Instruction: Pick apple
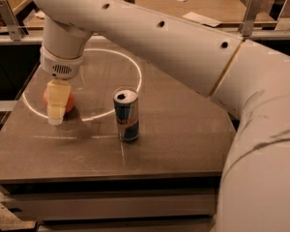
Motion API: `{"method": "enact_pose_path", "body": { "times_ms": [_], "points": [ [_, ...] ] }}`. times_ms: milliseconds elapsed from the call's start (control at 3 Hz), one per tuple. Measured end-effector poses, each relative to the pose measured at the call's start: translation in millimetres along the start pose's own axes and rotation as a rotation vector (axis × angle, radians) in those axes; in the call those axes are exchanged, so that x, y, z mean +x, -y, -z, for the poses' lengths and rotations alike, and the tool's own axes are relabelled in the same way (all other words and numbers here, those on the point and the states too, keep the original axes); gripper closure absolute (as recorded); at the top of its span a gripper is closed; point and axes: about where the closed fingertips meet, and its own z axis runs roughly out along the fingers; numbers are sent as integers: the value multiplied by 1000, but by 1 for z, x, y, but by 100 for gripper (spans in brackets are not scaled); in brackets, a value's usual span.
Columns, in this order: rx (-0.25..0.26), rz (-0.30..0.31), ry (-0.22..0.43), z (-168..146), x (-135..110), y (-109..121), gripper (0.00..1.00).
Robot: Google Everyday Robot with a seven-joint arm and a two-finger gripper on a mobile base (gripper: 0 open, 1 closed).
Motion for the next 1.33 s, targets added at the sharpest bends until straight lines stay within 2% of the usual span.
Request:
{"method": "enact_pose_path", "body": {
  "times_ms": [667,1333],
  "points": [
    [-29,50,-4,-22,-4,1,0],
    [-66,97,31,-40,-17,-10,41]
  ]
}}
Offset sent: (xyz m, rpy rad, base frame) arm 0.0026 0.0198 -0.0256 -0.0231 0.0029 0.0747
